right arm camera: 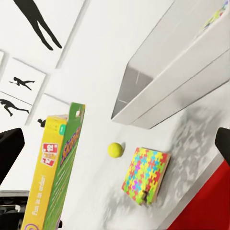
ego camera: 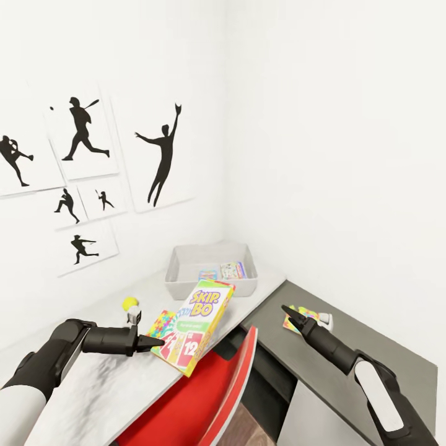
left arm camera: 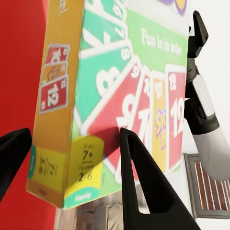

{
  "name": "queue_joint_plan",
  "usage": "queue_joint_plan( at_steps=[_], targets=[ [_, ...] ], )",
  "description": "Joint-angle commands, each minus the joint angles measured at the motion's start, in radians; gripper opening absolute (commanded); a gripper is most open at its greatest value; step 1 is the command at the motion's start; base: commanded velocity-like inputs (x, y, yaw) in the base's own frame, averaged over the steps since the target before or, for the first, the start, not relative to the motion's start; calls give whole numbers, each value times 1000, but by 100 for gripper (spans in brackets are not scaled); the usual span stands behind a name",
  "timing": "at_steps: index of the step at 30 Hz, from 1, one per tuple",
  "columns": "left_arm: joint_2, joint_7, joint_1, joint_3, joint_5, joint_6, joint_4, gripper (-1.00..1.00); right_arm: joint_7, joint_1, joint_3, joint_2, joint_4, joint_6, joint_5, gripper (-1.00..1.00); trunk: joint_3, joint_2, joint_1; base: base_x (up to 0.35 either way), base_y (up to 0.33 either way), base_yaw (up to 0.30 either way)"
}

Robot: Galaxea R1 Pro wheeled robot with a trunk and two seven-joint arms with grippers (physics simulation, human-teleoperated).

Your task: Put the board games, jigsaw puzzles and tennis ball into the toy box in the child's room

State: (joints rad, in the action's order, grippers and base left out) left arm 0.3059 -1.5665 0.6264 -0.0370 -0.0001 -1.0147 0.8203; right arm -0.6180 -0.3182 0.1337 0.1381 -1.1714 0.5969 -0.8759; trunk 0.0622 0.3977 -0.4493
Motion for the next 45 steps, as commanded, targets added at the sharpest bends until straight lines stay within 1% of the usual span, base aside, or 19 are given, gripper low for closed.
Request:
queue_joint_plan(
  at_steps=[1,7,15,30,38,45],
  targets=[
    [1,-4,1,-3,0,-8,0,-100,0,-1,1,0,0,8,-6,100,2,2,-1,18,-17,22],
    [1,-4,1,-3,0,-8,0,-100,0,-1,1,0,-1,8,-6,100,2,2,-1,24,-23,14],
    [1,-4,1,-3,0,-8,0,-100,0,-1,1,0,-1,8,-6,100,2,2,-1,162,-155,205],
    [1,-4,1,-3,0,-8,0,-100,0,-1,1,0,-1,8,-5,100,1,2,-1,122,-54,77],
    [1,-4,1,-4,-1,-8,0,-100,0,-1,1,0,-1,8,-5,100,1,2,-1,43,-12,12],
    [0,-4,1,-4,0,-8,0,-100,0,-1,1,0,-1,8,-5,100,1,2,-1,110,0,113]
  ],
)
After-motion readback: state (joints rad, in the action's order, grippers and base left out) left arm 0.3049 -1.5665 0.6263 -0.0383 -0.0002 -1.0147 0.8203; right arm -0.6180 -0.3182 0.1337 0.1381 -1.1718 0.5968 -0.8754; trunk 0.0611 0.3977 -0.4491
